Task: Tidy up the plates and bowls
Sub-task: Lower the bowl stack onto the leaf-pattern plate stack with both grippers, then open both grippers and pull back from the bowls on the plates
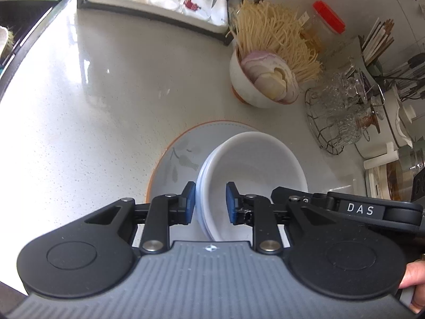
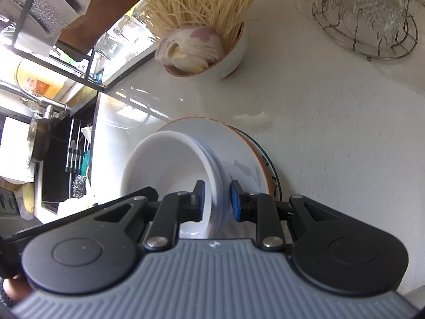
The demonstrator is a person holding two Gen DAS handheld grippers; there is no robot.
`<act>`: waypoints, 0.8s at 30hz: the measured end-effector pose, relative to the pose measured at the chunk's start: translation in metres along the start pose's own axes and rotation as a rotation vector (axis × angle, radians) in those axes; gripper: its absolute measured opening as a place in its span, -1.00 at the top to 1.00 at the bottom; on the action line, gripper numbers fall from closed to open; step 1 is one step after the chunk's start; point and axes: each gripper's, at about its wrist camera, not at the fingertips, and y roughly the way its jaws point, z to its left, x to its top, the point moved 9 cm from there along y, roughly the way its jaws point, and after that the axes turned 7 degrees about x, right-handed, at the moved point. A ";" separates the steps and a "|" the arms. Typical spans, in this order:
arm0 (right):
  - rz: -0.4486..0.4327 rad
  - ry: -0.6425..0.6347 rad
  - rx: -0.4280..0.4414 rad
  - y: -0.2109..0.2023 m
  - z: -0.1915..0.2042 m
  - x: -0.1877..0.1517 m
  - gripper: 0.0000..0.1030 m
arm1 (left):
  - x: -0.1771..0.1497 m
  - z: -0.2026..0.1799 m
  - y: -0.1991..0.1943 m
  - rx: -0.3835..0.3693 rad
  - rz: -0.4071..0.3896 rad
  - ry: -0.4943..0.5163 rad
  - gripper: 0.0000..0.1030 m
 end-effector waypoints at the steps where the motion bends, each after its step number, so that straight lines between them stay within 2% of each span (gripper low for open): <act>1: -0.010 -0.001 -0.006 -0.003 0.001 0.001 0.50 | 0.000 0.000 -0.002 0.002 -0.006 -0.002 0.42; 3: -0.041 -0.003 -0.014 -0.009 0.001 0.002 0.26 | 0.001 0.001 -0.008 0.007 -0.023 -0.003 0.38; 4: -0.058 -0.005 -0.008 -0.013 0.003 0.003 0.05 | 0.002 0.002 -0.012 0.013 -0.038 -0.004 0.38; 5: -0.074 -0.009 0.001 -0.016 0.004 0.003 -0.01 | 0.003 0.002 -0.017 0.015 -0.054 0.001 0.38; 16: -0.170 -0.071 0.016 -0.047 0.028 0.001 -0.01 | 0.011 0.000 -0.075 0.045 -0.186 0.060 0.38; 20: -0.244 -0.093 0.029 -0.071 0.041 0.004 -0.01 | 0.016 -0.010 -0.103 0.072 -0.258 0.162 0.38; 24: -0.323 -0.125 0.039 -0.101 0.054 0.008 -0.01 | 0.023 -0.021 -0.130 0.050 -0.313 0.180 0.38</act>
